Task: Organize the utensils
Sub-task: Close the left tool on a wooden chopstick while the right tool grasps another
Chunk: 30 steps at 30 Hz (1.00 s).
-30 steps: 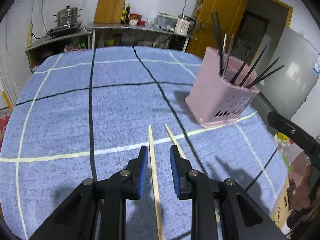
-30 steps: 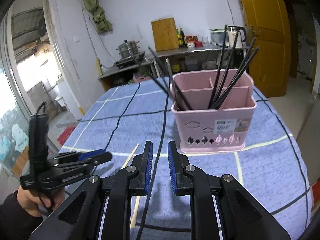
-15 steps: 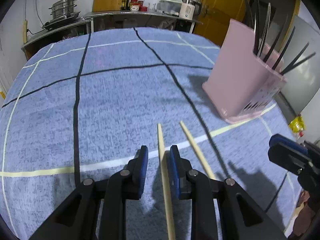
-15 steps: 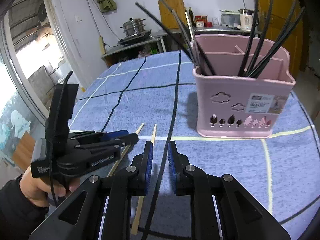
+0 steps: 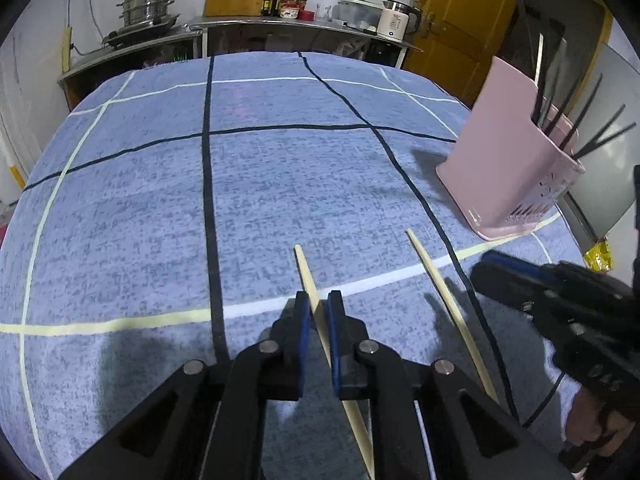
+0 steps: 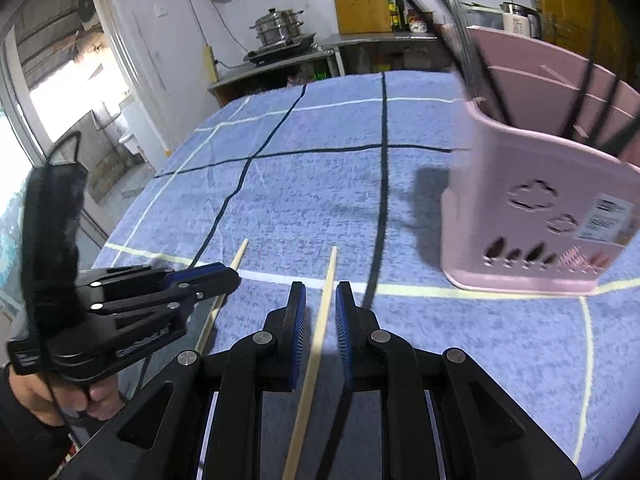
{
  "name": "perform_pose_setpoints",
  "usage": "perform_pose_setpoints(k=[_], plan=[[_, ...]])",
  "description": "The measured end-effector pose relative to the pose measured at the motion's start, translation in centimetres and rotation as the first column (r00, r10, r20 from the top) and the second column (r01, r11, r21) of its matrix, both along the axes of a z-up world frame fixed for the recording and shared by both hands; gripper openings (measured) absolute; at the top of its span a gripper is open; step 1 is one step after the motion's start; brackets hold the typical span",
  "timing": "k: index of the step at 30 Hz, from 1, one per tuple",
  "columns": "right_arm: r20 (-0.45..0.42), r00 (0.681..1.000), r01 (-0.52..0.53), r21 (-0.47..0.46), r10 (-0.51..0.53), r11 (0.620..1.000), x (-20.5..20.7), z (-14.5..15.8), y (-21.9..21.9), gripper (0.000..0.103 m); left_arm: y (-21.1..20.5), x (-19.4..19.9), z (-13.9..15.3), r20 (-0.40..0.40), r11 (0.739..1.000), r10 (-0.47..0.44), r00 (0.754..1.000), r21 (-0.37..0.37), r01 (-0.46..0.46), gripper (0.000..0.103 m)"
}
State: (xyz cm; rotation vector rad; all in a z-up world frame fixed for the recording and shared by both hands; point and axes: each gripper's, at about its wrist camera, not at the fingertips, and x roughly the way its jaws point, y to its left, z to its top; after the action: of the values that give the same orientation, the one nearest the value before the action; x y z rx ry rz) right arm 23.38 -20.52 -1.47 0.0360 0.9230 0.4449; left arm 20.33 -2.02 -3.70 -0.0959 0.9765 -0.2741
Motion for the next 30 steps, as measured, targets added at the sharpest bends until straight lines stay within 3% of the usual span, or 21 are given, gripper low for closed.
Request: perform_pose_setpoints(k=[7, 20, 23, 30], plan=[[-0.011, 1.0, -0.008, -0.026, 0.007, 1.0, 1.3, -0.9, 0.8, 0.016, -0.2, 1.3, -0.1, -0.015, 0.999, 0.027, 1.0, -0.022, -0.028, 0.01], [-0.043, 0.999, -0.016, -0.093, 0.012, 0.996, 2.7, -2.1, 2.0, 0.015, -0.8, 2.8, -0.2, -0.014, 0.999, 0.027, 1.0, 0.038, -0.026, 0.01], [-0.044, 0.999, -0.018, -0.11, 0.014, 0.994, 3.1, -2.1, 2.4, 0.007, -1.0, 3.0, -0.1, -0.014, 0.998, 0.029, 0.999, 0.049, -0.029, 0.01], [-0.045, 0.999, -0.026, -0.077, 0.023, 0.997, 3.1, -1.3, 2.3, 0.005, -0.8, 3.1, 0.3, -0.017, 0.998, 0.033, 0.999, 0.046, -0.032, 0.007]])
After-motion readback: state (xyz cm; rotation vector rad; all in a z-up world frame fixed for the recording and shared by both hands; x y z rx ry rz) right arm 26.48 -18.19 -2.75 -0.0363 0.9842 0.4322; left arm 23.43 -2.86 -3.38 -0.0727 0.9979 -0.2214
